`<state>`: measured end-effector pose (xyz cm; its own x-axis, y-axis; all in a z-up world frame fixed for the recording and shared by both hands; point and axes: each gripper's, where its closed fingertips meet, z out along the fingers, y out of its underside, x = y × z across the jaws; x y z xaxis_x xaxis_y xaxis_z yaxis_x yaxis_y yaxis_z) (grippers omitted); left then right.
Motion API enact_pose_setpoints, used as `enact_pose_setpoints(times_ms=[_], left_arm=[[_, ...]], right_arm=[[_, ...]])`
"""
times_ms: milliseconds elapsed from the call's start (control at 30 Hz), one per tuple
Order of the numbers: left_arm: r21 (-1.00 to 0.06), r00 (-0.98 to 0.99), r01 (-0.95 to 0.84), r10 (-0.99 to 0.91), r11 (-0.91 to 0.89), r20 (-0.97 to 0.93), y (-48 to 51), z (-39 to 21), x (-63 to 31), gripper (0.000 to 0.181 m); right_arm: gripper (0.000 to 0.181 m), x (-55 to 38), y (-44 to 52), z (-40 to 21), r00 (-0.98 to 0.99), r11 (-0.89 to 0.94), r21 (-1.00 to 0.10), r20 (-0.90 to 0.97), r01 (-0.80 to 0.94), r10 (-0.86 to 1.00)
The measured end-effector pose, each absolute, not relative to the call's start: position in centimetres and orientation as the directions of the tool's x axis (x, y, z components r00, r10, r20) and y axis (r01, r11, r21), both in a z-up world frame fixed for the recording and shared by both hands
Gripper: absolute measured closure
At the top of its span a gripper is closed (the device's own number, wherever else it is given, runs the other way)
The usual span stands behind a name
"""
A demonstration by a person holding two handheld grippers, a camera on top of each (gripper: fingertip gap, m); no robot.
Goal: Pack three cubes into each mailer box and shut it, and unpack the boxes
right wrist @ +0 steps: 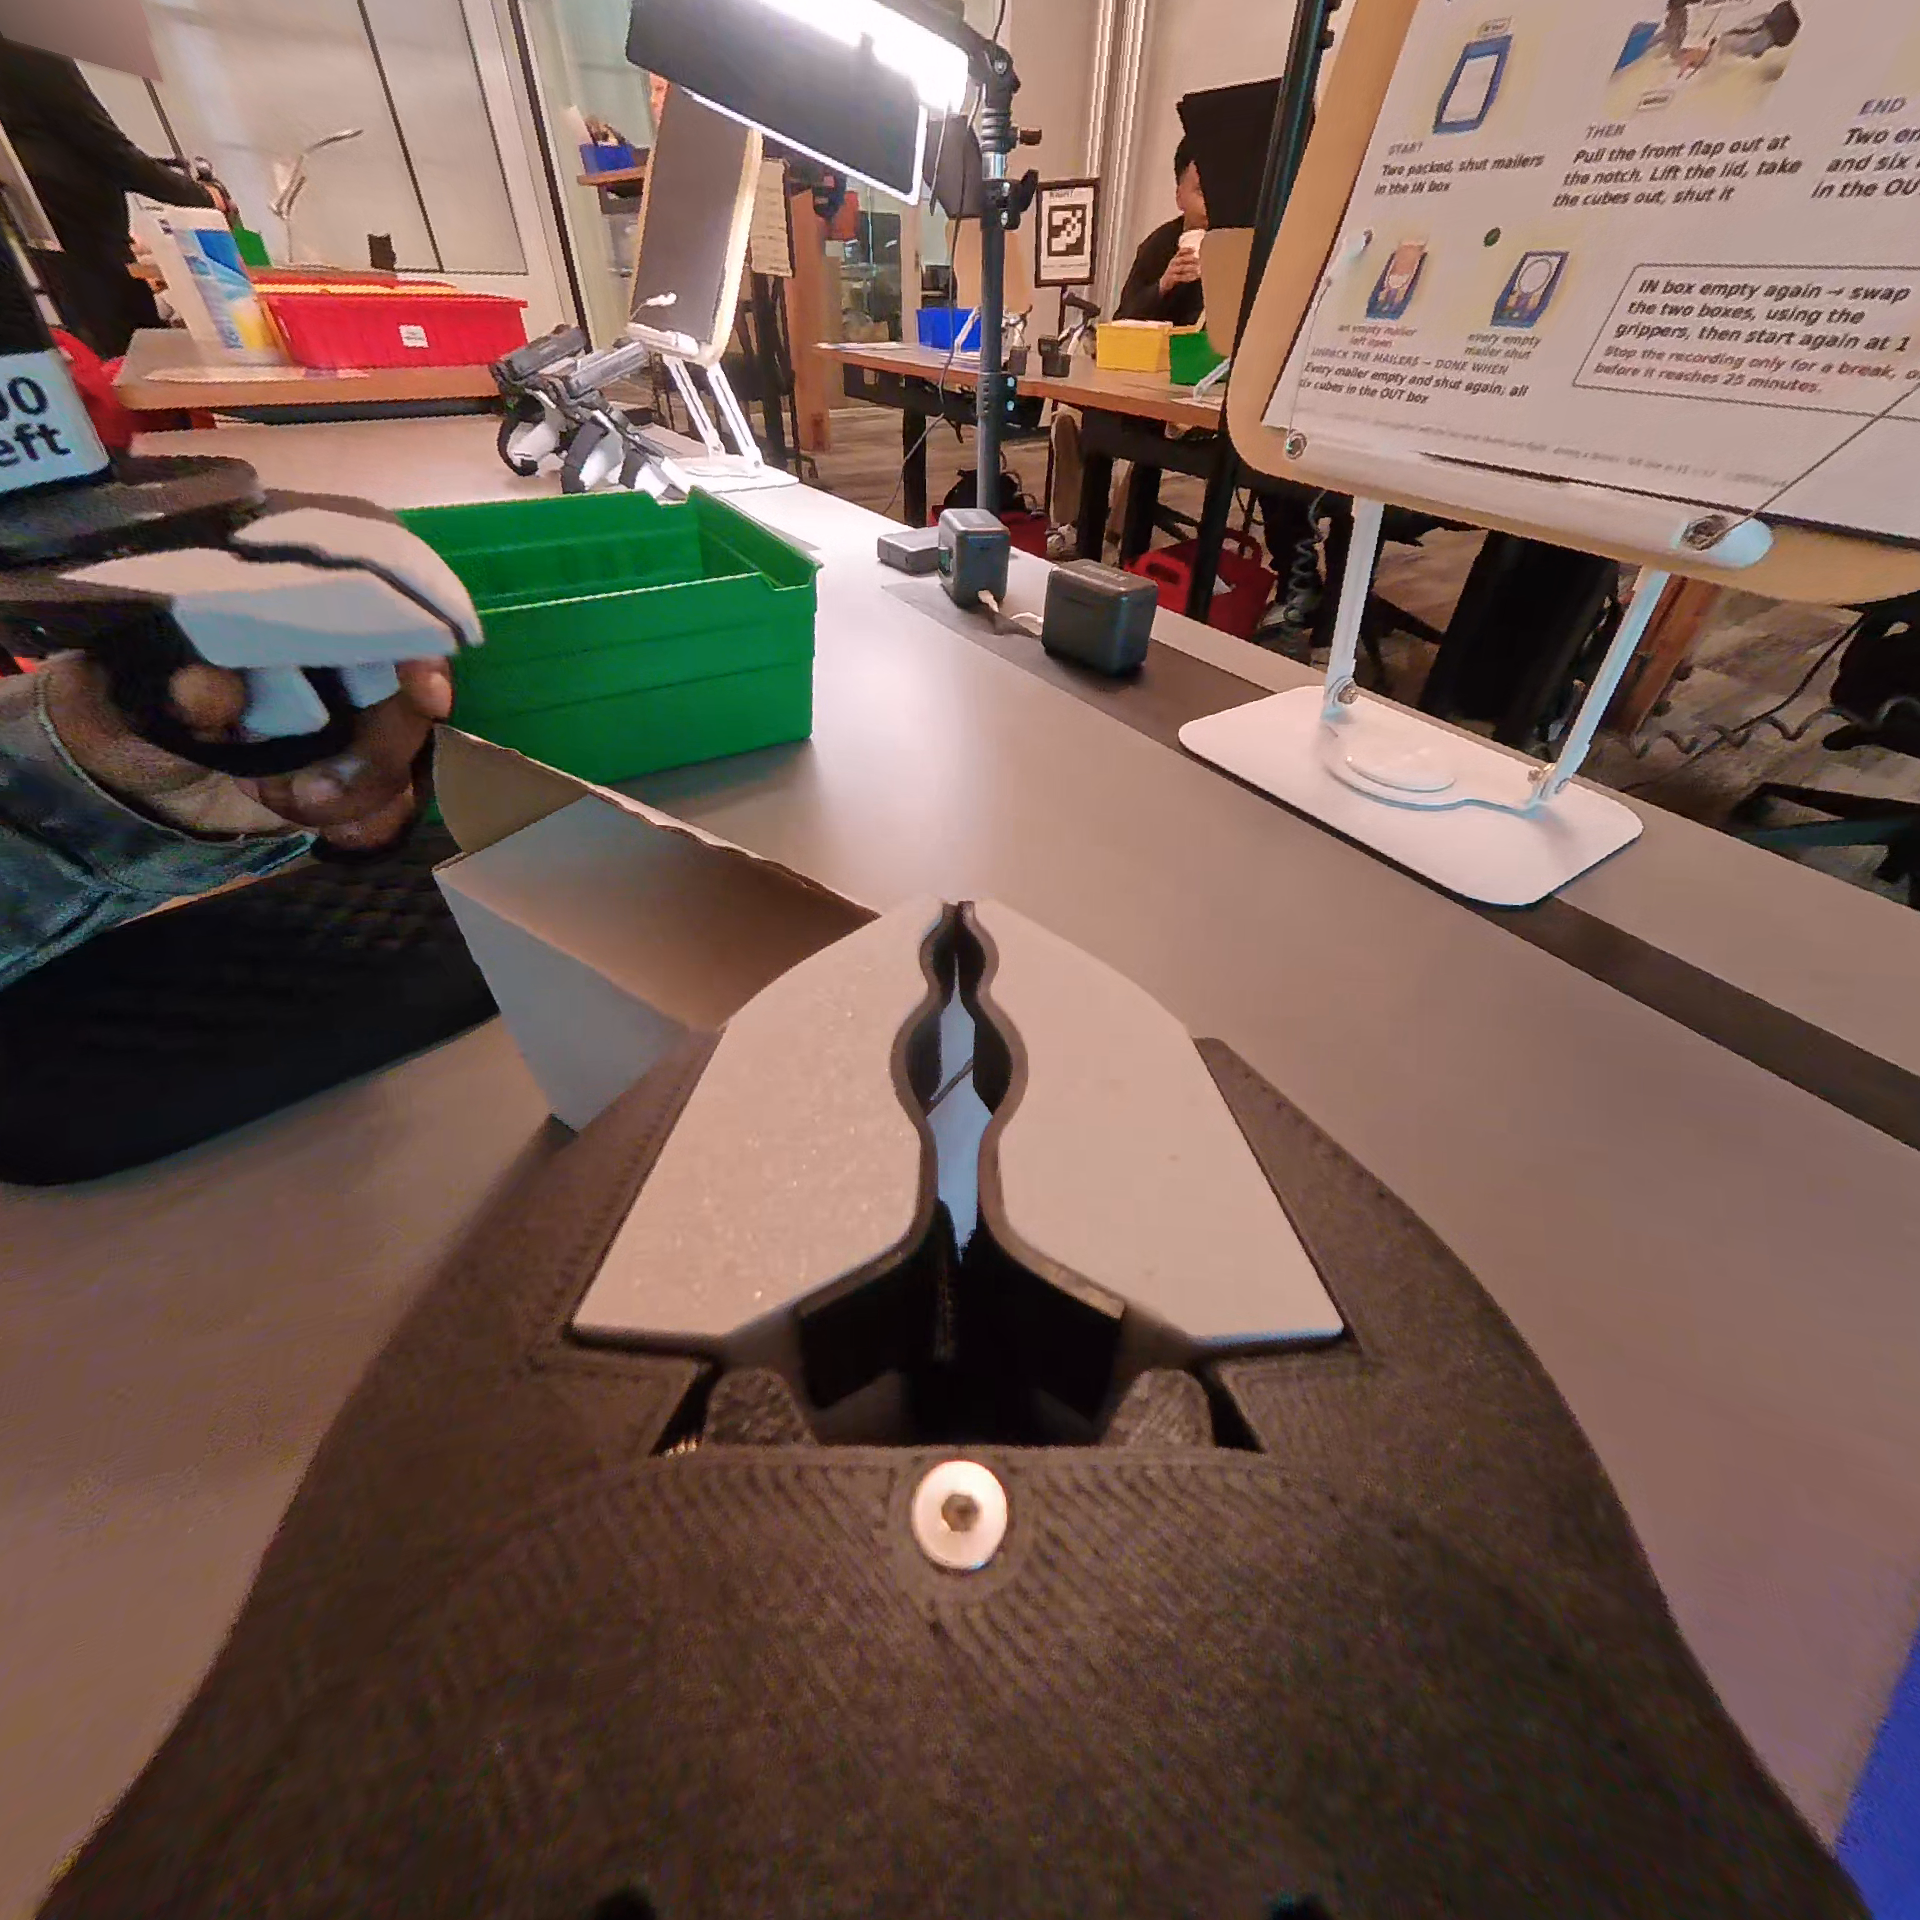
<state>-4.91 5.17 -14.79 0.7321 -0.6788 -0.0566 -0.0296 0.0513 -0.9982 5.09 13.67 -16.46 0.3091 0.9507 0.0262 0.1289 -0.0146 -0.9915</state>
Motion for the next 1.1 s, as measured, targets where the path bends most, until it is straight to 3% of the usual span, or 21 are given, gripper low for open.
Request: enact_pose_setpoints(times_ms=[533, 1100], left_arm=[[-0.966, 0.663, -0.251, -0.737, -0.057, -0.129, 4.9, -19.2, -4.1, 0.181], [-0.953, 0.700, -0.281, -0.703, -0.110, -0.125, 5.6, -19.9, -5.0, 0.181]], right_arm=[[0.181, 5.4, 12.8, -19.1, 0.264, -0.032, -0.964, 0.041, 0.264, 0.964], [0.181, 5.3, 12.6, -20.0, 0.278, -0.020, -0.939, 0.082, 0.344, 0.957]])
